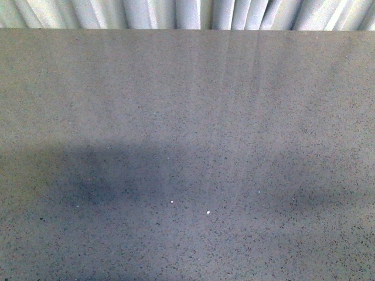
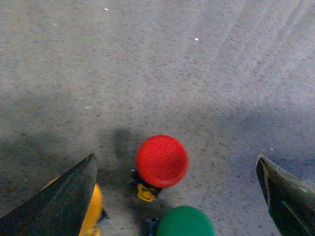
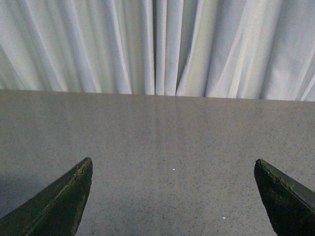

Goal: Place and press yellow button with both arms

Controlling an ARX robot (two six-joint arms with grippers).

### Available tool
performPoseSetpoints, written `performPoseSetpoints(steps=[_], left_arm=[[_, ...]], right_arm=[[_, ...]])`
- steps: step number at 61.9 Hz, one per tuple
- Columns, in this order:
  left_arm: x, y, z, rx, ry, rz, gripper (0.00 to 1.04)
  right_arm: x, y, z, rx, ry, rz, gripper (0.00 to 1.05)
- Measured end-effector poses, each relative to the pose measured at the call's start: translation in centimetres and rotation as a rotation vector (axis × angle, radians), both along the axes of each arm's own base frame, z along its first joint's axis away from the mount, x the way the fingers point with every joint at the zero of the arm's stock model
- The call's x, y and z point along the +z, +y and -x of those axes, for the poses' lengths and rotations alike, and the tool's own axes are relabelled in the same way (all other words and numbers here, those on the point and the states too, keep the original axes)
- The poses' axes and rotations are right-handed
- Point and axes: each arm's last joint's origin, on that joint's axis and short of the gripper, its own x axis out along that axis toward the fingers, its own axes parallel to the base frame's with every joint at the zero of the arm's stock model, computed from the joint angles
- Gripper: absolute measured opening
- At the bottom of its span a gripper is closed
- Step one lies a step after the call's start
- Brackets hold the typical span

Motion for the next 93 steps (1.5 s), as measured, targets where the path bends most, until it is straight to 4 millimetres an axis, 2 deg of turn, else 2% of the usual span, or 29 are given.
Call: performPoseSetpoints(steps=[6, 14, 40, 53, 66, 93], left_arm=[[-0.3, 1.9, 0.0, 0.056, -0.001, -0.012, 0.96], [-1.0, 3.3, 0.3, 0.081, 0.003, -0.013, 0.96], [-3.5, 6.0, 2.8, 0.069, 0.012, 0.026, 0.96], [-5.0, 7.7, 3.3, 0.096, 0.036, 0.014, 0.96], [-5.5, 7.8, 3.3, 0.074, 0.029, -0.022, 0.96], [-5.8, 7.2, 1.5, 0.004, -0.013, -0.094, 0.96]], right_arm=[[0.0, 0.0, 0.0, 0.000, 0.000, 0.000, 0.96], [0.0, 0.0, 0.0, 0.000, 0.000, 0.000, 0.96], [0.0, 0.0, 0.0, 0.000, 0.000, 0.000, 0.96], [0.0, 0.0, 0.0, 0.000, 0.000, 0.000, 0.96], [0.0, 0.0, 0.0, 0.000, 0.000, 0.000, 0.96], [0.0, 0.0, 0.0, 0.000, 0.000, 0.000, 0.96]])
